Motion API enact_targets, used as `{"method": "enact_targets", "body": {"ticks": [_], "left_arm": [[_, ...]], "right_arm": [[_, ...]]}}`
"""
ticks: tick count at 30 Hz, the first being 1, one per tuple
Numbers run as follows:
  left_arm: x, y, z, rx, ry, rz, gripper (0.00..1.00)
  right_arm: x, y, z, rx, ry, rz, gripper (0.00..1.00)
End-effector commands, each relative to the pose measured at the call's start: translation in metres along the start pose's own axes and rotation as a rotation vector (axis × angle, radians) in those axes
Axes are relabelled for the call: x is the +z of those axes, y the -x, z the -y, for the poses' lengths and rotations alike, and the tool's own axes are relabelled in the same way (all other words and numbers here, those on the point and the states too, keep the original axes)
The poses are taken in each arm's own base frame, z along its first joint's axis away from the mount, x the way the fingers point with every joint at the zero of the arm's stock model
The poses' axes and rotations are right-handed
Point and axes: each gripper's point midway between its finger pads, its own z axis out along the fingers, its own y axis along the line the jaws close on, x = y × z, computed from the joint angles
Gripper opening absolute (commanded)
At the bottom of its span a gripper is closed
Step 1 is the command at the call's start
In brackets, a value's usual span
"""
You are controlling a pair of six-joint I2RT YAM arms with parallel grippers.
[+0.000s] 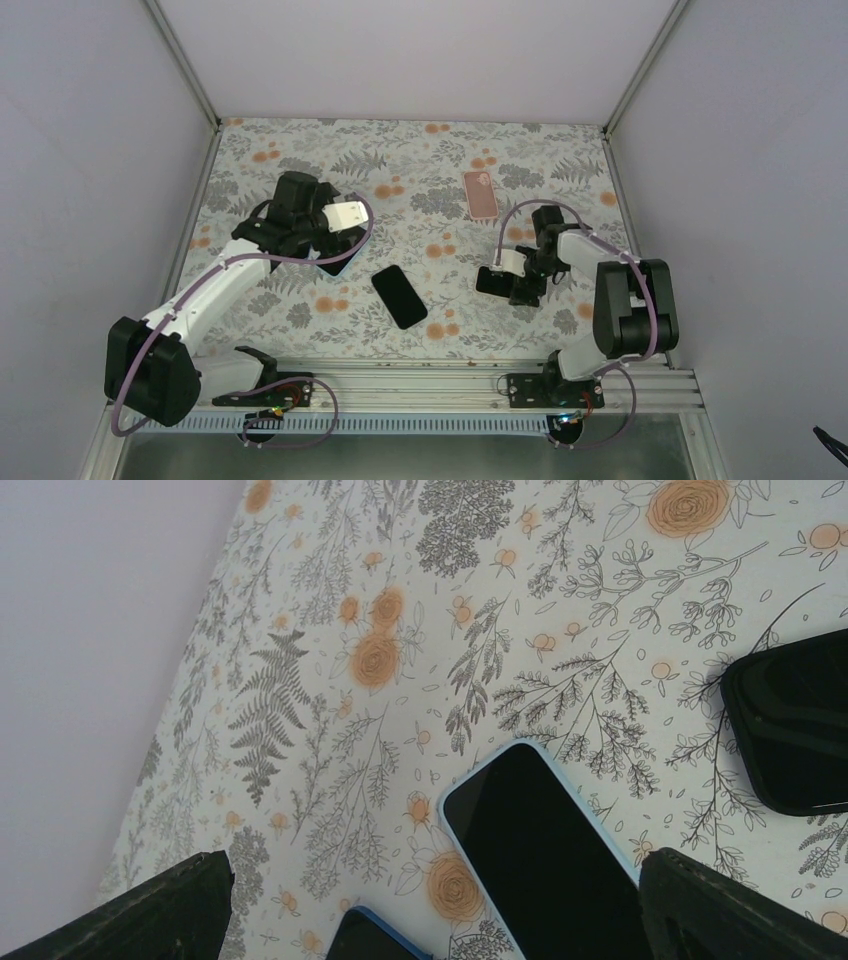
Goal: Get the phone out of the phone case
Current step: Pick up the phone at the center of the board.
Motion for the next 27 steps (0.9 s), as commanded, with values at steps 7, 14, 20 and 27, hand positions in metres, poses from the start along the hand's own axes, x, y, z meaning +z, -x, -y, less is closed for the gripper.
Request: {"method": "enact_targets", "body": {"ticks": [7, 14, 20, 27], "left_arm": [[0.011, 0.027, 0.007, -0.001, -0.159, 0.056, 1.00], [-0.007, 0.098, 0.012, -0.146, -0.510, 0.195, 1.00], [-0.002, 0.138, 0.018, -0.313, -0.763, 0.298, 1.00], [0.010, 0.170, 0.013, -0.436, -0.922, 0.356, 1.00]], "right_arm": [[0.000, -0.011, 0.016, 0.022, -0.219, -0.019, 0.66], [-0.051, 0.037, 0.026, -0.006, -0.330, 0.190, 0.56], [-0.110, 0.097, 0.035, -0.042, -0.424, 0.363, 0.57], [-0.137, 0.149, 0.061, -0.041, -0.537, 0.419, 0.55]]}}
